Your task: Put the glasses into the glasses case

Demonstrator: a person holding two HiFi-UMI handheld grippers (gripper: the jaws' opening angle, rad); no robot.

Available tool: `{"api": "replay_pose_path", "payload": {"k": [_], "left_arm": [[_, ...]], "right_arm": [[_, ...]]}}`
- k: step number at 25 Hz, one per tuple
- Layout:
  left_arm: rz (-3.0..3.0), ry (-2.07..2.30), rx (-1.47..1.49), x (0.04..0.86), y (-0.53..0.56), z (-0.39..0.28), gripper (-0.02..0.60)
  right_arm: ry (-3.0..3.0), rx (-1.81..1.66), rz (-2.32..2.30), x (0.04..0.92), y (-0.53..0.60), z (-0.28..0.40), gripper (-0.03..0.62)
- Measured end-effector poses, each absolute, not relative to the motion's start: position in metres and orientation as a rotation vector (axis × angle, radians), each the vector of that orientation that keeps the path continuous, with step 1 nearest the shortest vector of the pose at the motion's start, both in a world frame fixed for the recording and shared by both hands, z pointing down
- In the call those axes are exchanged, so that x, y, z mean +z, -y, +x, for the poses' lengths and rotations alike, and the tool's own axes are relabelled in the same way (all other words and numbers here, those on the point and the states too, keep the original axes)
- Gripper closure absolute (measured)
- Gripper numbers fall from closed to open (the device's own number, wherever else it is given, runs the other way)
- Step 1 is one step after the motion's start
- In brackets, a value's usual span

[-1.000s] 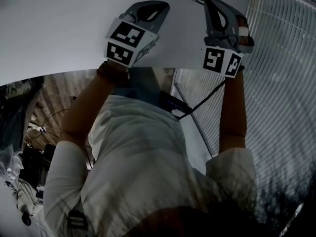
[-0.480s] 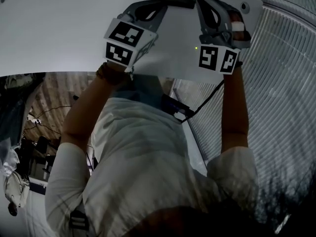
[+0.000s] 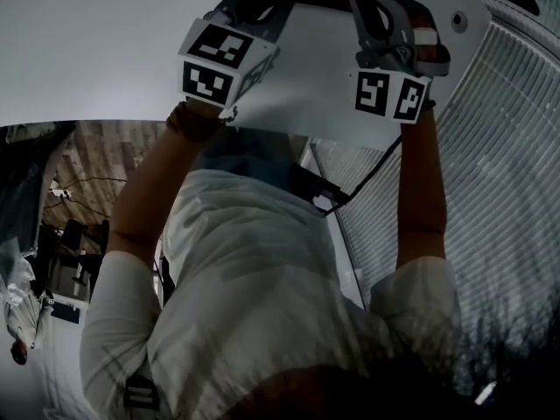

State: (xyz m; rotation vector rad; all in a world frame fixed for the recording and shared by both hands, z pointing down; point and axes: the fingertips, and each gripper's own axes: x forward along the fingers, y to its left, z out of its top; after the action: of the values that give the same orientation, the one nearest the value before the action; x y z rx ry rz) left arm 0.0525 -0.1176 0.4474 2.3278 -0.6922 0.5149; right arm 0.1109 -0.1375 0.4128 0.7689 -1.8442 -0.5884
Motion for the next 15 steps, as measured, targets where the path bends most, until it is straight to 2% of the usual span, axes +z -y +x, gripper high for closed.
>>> {"api": "replay_pose_path", "payload": {"k": [15], "left_arm": [[2.293,0.708,0.508,0.480,0.122,0.049,0.581]], "right_arm": [[1.843,-0.555,0.680,0.459,0.136,0.107,0.579]]}}
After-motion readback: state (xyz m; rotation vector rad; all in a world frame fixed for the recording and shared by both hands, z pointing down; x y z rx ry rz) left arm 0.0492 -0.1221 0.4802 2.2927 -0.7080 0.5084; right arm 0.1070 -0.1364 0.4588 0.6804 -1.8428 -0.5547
